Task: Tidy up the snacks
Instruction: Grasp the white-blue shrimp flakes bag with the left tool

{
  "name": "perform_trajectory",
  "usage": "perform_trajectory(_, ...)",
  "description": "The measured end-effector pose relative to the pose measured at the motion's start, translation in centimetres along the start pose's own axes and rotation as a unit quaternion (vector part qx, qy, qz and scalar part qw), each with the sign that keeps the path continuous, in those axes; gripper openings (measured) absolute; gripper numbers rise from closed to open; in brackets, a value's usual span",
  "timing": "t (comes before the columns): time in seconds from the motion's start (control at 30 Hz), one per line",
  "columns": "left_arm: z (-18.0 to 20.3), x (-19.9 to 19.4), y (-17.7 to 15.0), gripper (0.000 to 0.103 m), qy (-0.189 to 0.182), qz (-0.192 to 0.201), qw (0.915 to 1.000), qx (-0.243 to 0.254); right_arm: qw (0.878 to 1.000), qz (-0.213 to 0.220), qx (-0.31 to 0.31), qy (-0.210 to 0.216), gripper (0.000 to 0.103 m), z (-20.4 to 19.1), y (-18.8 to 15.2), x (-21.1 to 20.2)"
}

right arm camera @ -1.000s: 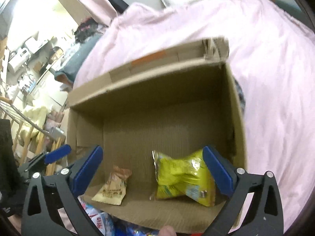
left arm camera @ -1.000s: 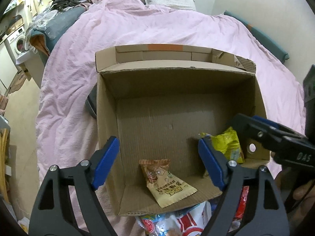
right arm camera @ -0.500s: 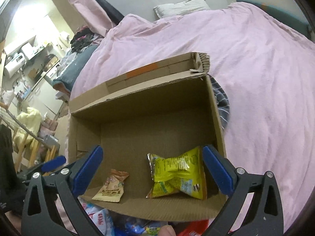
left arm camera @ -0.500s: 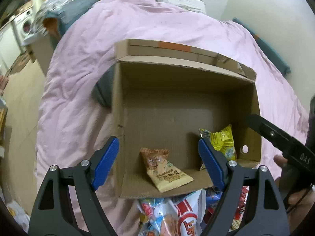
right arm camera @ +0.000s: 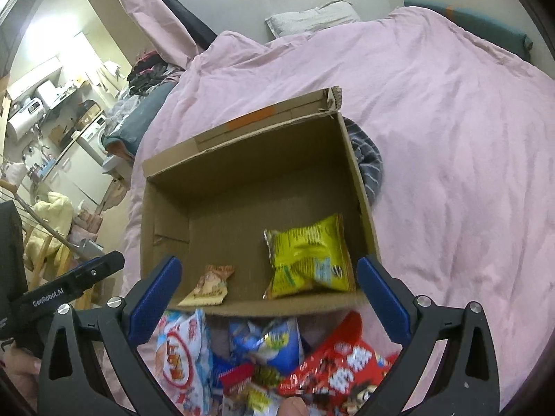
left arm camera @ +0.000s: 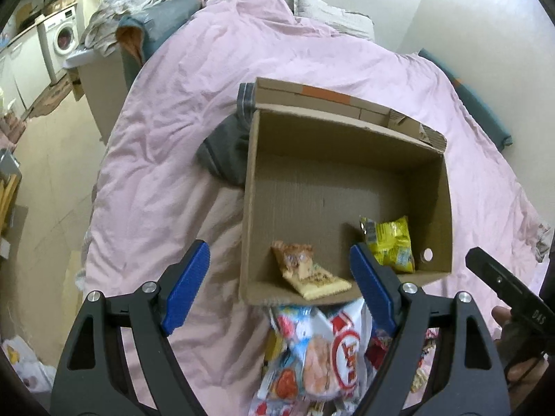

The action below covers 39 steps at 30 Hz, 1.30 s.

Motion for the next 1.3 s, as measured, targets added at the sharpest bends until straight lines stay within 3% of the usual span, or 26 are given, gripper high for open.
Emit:
perform_trajectory(0.4, -1.8, -1.2, -3.5, 0.08, 0.004, -0.027, 0.9992, -0.028, 0.999, -0.043, 0.032, 0.009, 0.103, -0.1, -4.2, -0.9)
perform_trajectory(0.5, -1.0, -0.1, -5.0, 0.08, -0.003, -0.058, 0.9982, -0.012, 0.998, -0.047, 0.04, 0.007, 0.103, 0.4, -4.7, -0.9)
perform_trajectory(0.67, 0.6, 3.5, -8.4, 0.08, -0.016, -0.159, 0.9872, 0.002, 0.997, -0.051, 0.05, 0.0, 0.103, 1.8, -5.2, -1.1)
perform_trajectory(1.03, 2.4, 8.1, -10.9, 0.08, -0.002, -0.223, 0.9748, 0.006, 0.994, -0.072, 0.075, -0.023, 0.103, 5.7, -6.7, -1.4)
perform_trajectory(1.13, 2.5, 7.8, -11.2, 0.077, 0.001, -0.213, 0.9769, 0.014, 0.99, -0.094, 0.105, -0.02, 0.103, 7.0, -7.4, -0.8)
perform_trajectory(1.17, 2.5, 7.5, -11.2, 0.069, 0.002, -0.21, 0.9776, 0.015, 0.987, -0.105, 0.12, -0.014, 0.103, 7.6, -7.9, -0.4)
perform_trajectory(1.3, 2.1, 6.2, -11.0, 0.061, 0.0, -0.202, 0.9793, 0.014, 0.966, -0.164, 0.196, 0.024, 0.103, 9.1, -10.0, 1.9)
Point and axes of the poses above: each gripper's, at about its wrist camera, not at the fingertips, and x roughly the way its jaws point, z to its right, y to its top, the point moved 5 cm from there along x, roughly the way its jaws point, and after that the axes turned 10 degrees about -x, right-handed, at the moved point
